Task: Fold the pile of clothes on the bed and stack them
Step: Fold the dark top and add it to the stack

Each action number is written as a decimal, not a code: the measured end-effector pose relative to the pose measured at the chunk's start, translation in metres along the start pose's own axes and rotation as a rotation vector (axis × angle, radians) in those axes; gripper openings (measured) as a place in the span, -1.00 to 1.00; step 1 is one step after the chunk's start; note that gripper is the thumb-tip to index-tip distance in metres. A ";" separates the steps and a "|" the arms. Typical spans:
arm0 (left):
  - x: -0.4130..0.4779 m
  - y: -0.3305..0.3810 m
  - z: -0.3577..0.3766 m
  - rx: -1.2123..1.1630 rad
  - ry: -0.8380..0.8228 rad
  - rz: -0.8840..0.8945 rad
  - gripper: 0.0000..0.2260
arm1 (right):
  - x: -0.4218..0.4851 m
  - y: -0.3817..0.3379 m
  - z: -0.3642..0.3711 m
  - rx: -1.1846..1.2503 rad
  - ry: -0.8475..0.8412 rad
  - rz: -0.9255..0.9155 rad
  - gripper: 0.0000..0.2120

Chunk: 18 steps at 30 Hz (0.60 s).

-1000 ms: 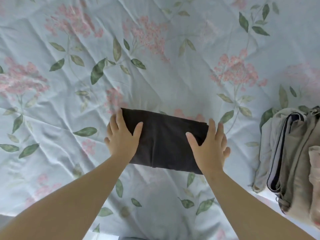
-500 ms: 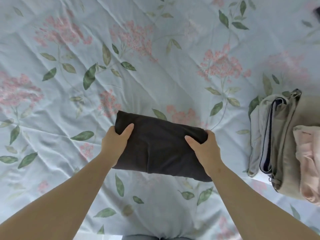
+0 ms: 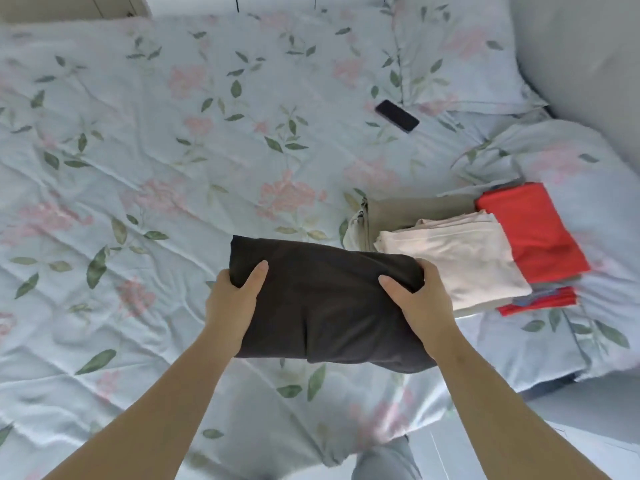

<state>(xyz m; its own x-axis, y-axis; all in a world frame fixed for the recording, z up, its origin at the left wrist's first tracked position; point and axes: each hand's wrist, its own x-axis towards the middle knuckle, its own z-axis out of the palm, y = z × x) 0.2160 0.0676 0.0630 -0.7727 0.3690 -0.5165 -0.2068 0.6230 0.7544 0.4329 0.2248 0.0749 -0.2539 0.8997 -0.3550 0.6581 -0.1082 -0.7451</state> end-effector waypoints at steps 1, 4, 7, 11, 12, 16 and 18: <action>-0.007 0.010 0.017 -0.006 -0.008 0.012 -0.61 | 0.006 0.006 -0.019 0.004 0.018 -0.006 -0.39; -0.026 0.035 0.076 -0.036 -0.026 0.042 -0.62 | 0.030 0.025 -0.074 0.020 0.060 -0.030 -0.39; -0.045 0.061 0.136 -0.050 -0.022 0.070 -0.65 | 0.061 0.047 -0.130 0.040 0.052 -0.040 -0.39; -0.066 0.098 0.210 -0.043 -0.056 0.096 -0.60 | 0.096 0.072 -0.199 0.073 0.074 -0.019 -0.37; -0.070 0.108 0.225 -0.036 -0.069 0.101 -0.58 | 0.103 0.079 -0.213 0.089 0.089 -0.016 -0.38; -0.075 0.147 0.277 -0.027 -0.172 0.157 -0.56 | 0.125 0.102 -0.258 0.162 0.171 0.063 -0.38; -0.074 0.166 0.298 -0.008 -0.266 0.210 -0.55 | 0.132 0.112 -0.273 0.223 0.236 0.107 -0.39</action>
<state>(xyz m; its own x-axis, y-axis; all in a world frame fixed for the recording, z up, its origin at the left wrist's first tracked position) 0.4180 0.3495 0.1058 -0.6152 0.6564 -0.4366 -0.0654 0.5094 0.8580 0.6670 0.4467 0.0985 -0.0034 0.9484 -0.3170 0.4946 -0.2739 -0.8248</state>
